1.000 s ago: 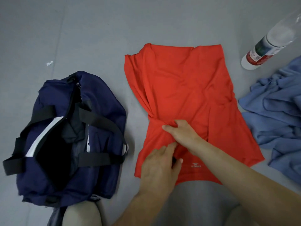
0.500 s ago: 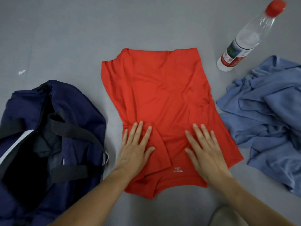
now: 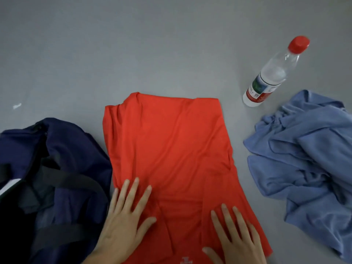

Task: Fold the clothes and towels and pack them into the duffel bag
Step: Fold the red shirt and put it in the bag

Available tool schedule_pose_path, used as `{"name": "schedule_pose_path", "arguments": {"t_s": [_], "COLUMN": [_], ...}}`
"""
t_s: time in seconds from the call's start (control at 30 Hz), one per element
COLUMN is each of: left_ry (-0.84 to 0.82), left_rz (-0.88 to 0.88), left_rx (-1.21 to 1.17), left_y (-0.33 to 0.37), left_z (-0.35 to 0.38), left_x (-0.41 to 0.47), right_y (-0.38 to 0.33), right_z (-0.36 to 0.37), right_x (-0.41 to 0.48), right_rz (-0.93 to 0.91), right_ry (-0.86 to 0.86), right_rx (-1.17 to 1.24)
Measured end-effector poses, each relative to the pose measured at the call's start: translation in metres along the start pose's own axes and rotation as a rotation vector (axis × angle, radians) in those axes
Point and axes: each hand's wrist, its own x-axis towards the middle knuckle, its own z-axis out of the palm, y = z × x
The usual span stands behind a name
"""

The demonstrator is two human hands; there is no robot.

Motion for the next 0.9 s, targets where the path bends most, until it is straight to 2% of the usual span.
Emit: {"name": "schedule_pose_path", "arguments": {"t_s": [0.13,0.23,0.37,0.53,0.6,0.67,0.77,0.83,0.9], "left_ry": [0.202,0.279,0.167,-0.025,-0.070,-0.031,0.027,0.038,0.039], "left_rz": [-0.088,-0.201,-0.342,-0.496,-0.422,-0.258,-0.067,-0.036,-0.045], "left_rx": [-0.114,-0.099,-0.116,-0.273,-0.321,-0.408,-0.502,-0.526,-0.531], "left_y": [-0.039,-0.083,-0.106,-0.109,-0.104,-0.098,-0.094,-0.098,-0.105], "left_z": [-0.043,-0.072,-0.098,-0.102,-0.107,-0.113,-0.125,-0.132,-0.138], "left_x": [0.125,0.215,0.284,0.316,0.321,0.322,0.312,0.305,0.299], "right_y": [0.013,0.030,0.032,-0.005,-0.026,-0.045,-0.064,-0.073,-0.078], "right_z": [-0.044,-0.073,-0.100,-0.135,-0.141,-0.142,-0.147,-0.155,-0.165], "right_x": [0.050,0.129,0.262,0.369,0.388,0.403,0.419,0.429,0.438], "right_rz": [-0.047,-0.211,-0.419,-0.311,-0.275,-0.265,-0.247,-0.245,-0.250], "right_ry": [0.102,0.180,0.166,0.031,0.004,-0.063,-0.283,-0.414,-0.463], "right_rx": [0.232,0.264,0.119,0.303,0.413,0.559,0.857,0.889,0.820]}}
